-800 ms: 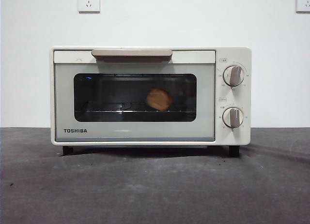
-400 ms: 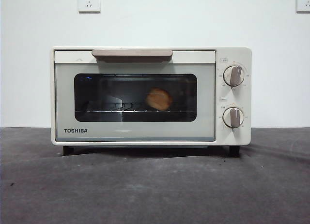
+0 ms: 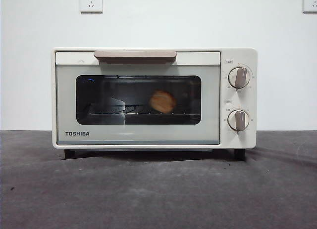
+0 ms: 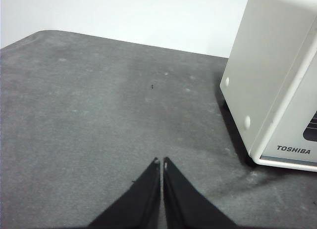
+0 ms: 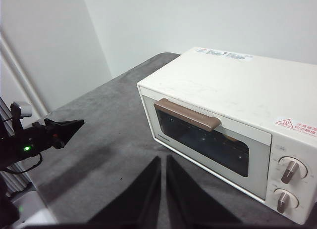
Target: The left arm flap open the oven, the right arm pick bread and place it into oven, the left arm flap close the oven
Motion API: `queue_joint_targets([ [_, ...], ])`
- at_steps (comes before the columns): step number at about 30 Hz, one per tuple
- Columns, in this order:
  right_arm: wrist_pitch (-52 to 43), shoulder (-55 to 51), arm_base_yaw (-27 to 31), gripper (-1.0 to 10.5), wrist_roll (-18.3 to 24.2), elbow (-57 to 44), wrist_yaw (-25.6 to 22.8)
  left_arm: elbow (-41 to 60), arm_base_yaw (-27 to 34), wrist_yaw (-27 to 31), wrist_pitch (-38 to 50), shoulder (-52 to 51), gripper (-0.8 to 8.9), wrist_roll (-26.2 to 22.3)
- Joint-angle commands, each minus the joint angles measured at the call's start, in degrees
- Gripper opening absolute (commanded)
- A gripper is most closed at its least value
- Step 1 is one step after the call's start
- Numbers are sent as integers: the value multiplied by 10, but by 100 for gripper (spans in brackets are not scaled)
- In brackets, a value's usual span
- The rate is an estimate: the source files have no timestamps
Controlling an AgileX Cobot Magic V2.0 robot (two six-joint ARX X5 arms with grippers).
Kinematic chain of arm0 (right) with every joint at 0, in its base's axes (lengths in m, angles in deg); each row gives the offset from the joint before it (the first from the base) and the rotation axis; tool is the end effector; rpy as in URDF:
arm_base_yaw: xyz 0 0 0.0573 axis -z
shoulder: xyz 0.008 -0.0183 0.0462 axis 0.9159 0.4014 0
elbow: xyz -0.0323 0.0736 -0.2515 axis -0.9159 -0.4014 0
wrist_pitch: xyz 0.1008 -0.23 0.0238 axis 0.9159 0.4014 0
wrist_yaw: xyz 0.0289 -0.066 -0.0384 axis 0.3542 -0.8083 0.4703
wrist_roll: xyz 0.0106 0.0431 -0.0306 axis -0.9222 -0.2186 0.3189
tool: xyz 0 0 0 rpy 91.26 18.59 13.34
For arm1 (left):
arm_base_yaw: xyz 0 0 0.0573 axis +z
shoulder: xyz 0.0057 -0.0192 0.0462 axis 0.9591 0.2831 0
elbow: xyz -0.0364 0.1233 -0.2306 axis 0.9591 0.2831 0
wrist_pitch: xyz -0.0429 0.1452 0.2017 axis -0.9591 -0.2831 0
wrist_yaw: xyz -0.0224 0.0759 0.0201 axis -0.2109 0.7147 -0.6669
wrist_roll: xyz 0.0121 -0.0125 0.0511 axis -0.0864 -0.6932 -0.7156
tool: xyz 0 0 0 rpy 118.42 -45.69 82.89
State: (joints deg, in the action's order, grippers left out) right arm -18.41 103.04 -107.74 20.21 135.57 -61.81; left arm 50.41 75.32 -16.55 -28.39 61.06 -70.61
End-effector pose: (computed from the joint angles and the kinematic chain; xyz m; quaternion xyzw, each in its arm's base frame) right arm 0.0628 0.0600 0.3753 0.0572 0.1297 0.3977 0.9065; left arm 0.0948 0.0027 0.1580 -0.0734 0.0689 0.0174 0.9948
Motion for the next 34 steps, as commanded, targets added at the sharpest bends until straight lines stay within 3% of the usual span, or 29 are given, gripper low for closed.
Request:
queue_joint_targets([
  [1, -7, -3, 21, 14, 24, 5, -27, 12, 1, 0, 6, 0, 20, -5],
  [5, -46, -35, 104, 14, 26, -57, -38, 12, 1, 0, 7, 0, 20, -5],
  [12, -152, -154, 285, 14, 53, -283, -40, 12, 1, 0, 6, 0, 20, -5],
  [15, -181, -198, 337, 14, 56, -372, -40, 12, 1, 0, 7, 0, 20, -5],
  [23, -221, -282, 383, 14, 70, -517, -41, 12, 1, 0, 6, 0, 20, -5],
  [34, -235, -306, 383, 14, 86, -537, -40, 12, 1, 0, 7, 0, 20, -5],
])
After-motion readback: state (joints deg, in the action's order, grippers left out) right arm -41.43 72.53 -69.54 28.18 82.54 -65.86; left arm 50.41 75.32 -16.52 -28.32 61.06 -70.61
